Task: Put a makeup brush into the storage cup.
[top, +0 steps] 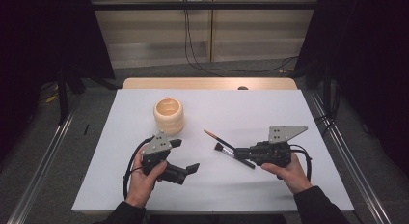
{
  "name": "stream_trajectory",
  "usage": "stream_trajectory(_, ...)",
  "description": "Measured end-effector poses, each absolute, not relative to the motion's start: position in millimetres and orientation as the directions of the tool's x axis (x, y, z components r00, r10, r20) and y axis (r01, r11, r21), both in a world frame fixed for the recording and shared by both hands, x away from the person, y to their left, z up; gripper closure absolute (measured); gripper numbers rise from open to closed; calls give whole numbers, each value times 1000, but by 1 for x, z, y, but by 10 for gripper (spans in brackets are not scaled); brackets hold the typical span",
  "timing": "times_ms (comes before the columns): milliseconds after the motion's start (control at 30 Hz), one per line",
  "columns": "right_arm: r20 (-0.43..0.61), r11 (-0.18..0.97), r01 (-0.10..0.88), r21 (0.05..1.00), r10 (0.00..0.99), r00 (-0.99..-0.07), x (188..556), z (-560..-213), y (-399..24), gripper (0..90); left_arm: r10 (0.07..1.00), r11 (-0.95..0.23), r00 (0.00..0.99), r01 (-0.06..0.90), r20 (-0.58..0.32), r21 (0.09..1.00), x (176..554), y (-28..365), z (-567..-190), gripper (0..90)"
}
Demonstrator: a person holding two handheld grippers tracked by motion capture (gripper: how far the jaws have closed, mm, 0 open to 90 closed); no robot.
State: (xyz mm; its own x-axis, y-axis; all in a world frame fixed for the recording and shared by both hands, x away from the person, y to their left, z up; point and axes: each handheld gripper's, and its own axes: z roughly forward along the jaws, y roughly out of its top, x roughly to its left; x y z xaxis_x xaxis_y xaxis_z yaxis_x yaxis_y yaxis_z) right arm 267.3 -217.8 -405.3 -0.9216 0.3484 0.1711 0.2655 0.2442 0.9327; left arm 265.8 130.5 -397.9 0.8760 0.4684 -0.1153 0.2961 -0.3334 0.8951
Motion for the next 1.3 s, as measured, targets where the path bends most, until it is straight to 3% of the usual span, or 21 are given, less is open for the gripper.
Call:
stream_trajectory(733, 158, 227, 239, 944, 325, -932, 264, -405, -214, 850, 451, -244, 881, 277, -144, 929, 264, 116, -393, 30)
stream_trajectory(1300, 159, 235, 236, 943, 305, -939, 264, -408, -208, 850, 438, -243, 890, 252, -125, 937, 266, 97, -383, 72)
